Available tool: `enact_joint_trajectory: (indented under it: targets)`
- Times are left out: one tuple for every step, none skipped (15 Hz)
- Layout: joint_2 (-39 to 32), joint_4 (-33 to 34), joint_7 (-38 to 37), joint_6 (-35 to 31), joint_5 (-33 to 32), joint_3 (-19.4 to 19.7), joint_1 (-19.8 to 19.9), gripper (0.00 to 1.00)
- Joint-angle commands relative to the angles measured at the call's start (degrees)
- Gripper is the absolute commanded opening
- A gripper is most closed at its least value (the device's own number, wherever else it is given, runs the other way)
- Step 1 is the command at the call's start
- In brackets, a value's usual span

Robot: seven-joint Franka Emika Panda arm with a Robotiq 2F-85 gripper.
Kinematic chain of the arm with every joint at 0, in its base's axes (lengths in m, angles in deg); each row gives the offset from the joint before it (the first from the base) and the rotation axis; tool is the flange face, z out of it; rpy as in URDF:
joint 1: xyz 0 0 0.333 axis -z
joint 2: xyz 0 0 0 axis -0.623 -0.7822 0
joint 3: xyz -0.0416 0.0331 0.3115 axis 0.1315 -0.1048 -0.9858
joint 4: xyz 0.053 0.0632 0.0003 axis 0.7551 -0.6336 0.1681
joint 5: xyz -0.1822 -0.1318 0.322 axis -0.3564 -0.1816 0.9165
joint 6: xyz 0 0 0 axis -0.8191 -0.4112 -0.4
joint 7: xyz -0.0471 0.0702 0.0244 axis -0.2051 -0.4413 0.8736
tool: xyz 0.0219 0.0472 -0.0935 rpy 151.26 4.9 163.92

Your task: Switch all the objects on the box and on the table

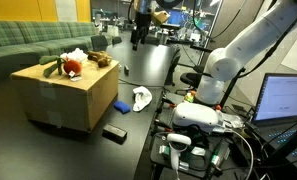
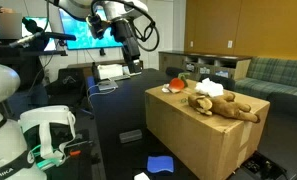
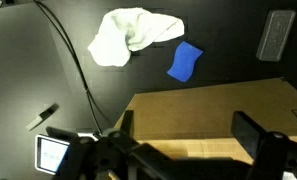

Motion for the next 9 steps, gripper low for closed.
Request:
enact_joint_trajectory:
  targets:
    - [-0.1, 0.4, -0.5, 0.2, -0.5, 0.9, -1.0, 1.0]
    - [0.1, 0.6, -0.5, 0.3, -0.5, 0.9, -1.0, 1.0]
    - [0.1, 0.7, -0.5, 0.3, -0.5, 0.9, -1.0, 1.0]
    - [0.2, 0.7, -0.5, 0.3, -0.5, 0.9, -1.0, 1.0]
    - [-0.4, 0.9, -0.4, 0.1, -0.6, 0.9, -1.0, 1.0]
    - [-1.8, 1.5, -0.1, -0.3, -0.8, 1.1, -0.7, 1.0]
    - [-2.4, 1.6, 0.0, -0.8, -0.9, 1.3, -0.7, 1.0]
    - [-4.2, 2.4, 0.0, -2.1, -1.2, 1.6, -0.2, 1.0]
    - [-5.4, 2.9, 0.4, -3.0, -1.1, 2.0, -0.2, 1.0]
